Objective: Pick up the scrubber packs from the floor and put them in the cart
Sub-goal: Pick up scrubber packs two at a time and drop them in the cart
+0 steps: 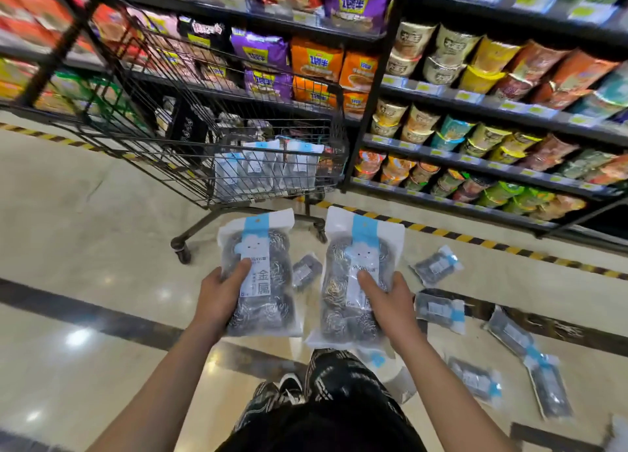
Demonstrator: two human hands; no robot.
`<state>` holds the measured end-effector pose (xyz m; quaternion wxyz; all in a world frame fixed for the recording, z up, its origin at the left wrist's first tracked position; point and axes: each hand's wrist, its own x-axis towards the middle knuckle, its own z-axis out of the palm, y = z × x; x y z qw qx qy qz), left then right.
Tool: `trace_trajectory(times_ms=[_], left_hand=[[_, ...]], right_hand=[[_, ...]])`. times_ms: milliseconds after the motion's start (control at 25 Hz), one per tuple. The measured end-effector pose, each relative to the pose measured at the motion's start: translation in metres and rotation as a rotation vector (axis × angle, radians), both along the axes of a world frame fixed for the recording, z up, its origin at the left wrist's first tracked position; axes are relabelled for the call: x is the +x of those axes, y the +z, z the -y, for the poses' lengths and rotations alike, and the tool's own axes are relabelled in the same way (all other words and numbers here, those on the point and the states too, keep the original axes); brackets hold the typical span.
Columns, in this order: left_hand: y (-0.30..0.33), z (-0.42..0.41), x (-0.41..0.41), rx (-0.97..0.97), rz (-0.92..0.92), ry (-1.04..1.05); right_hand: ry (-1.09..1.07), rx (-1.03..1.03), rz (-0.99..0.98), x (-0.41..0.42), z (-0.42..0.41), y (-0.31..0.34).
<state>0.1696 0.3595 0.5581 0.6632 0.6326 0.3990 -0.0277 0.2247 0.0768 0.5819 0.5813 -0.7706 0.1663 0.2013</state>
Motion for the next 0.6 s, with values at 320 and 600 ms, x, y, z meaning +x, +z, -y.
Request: trace_trajectory(times_ms=[320,600], left_hand=[[-0.001,-0.065,0.126,-0.015,0.023,0.021],[-0.005,-0.126,0.257,0.03,0.006,0.076]], right_hand=[[0.054,0.006,0.041,0.141,-0.079,-0.015],[0.064,-0.004,0.055,0.276,-0.131,-0.018]])
